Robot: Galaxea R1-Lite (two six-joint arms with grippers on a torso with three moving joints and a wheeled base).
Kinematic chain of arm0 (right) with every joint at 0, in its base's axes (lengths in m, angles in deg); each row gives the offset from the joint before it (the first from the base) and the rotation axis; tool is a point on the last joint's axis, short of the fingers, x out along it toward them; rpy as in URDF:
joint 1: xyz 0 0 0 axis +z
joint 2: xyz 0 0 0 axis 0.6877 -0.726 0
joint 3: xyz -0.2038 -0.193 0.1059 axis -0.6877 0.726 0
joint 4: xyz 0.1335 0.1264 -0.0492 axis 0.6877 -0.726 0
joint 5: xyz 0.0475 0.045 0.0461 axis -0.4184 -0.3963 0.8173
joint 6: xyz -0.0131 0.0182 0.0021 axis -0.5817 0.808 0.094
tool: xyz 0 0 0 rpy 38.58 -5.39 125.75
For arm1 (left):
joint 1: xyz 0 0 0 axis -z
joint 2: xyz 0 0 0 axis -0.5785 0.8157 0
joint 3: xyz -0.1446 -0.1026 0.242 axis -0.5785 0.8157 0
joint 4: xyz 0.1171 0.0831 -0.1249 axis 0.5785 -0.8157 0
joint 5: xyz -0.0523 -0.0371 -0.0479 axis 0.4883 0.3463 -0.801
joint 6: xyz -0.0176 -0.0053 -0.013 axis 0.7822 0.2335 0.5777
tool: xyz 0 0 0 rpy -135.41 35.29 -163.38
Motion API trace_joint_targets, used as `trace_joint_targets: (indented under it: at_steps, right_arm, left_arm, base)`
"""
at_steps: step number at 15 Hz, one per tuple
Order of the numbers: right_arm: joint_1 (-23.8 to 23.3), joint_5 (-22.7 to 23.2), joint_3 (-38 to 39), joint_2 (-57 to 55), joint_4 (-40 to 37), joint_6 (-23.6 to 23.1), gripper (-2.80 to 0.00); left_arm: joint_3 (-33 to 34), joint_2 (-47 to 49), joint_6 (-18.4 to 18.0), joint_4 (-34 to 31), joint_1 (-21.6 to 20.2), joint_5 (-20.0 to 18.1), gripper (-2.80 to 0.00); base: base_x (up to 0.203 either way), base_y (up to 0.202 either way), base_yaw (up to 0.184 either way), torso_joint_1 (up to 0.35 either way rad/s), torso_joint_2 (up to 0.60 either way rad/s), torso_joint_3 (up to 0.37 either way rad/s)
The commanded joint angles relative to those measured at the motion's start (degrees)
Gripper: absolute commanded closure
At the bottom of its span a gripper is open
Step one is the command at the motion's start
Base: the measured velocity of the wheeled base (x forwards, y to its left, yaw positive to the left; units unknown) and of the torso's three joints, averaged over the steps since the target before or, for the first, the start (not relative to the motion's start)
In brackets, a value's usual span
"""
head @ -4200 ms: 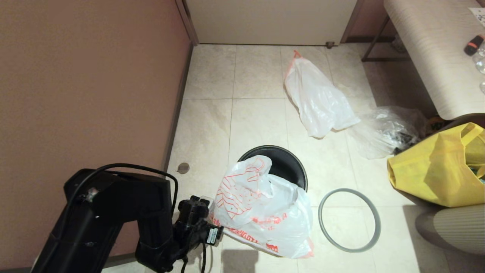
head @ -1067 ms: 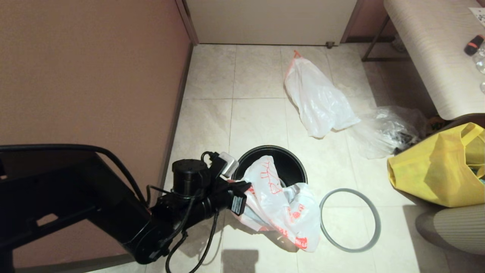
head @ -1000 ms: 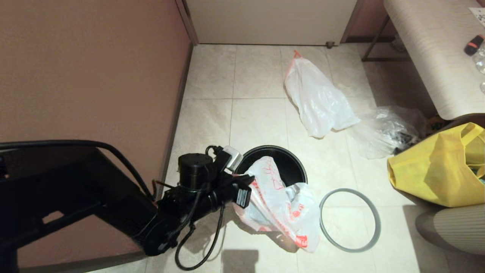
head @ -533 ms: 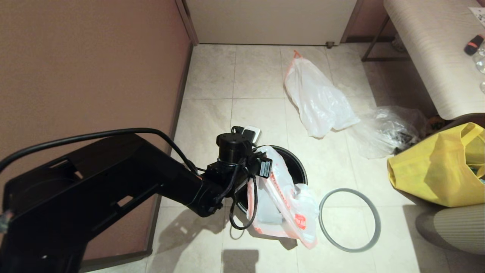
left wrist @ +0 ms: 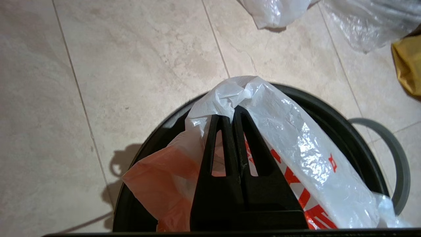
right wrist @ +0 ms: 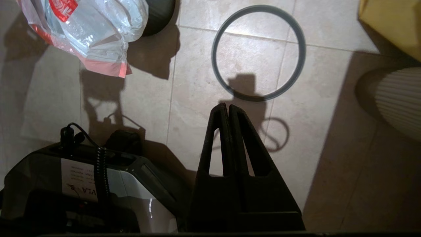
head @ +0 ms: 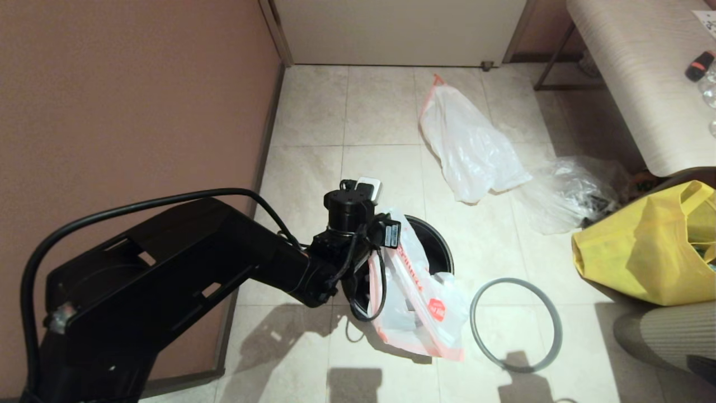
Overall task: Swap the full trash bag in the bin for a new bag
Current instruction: Put the new garbage bag on the trash can
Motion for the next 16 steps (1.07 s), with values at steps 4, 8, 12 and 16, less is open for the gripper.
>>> trace_joint_targets:
  at_steps: [4,8,12,16]
  right_arm:
    - [16.5,-4.9,-7.4,-28.8,4.9,4.8,0.0]
    - [28.8,-10.8,-11.0,-41.4,11.6,10.3,0.0]
    - [31.8,-11.4,-7.8,-50.5,33.6,10.4,-2.8]
    - [32.7,-11.9,-0.5,-57.6,51.3,5.3,-2.8]
  left_arm:
    - [-4.0,2.3,0.6,0.0,0.0,0.6,0.0]
    - [-4.2,2.3,0.7,0.0,-0.8,0.6,0.0]
    - [-7.7,1.6,1.1,-2.2,-2.4,1.7,0.0]
    - [-8.3,1.9,1.9,-2.9,-2.7,2.3,0.0]
  base:
    - [0.0,0.0,0.0,0.0,0.0,0.0]
    - [0.0,0.0,0.0,0.0,0.0,0.0]
    - [0.0,0.0,0.0,0.0,0.0,0.0]
    - [0.0,0.0,0.0,0.0,0.0,0.0]
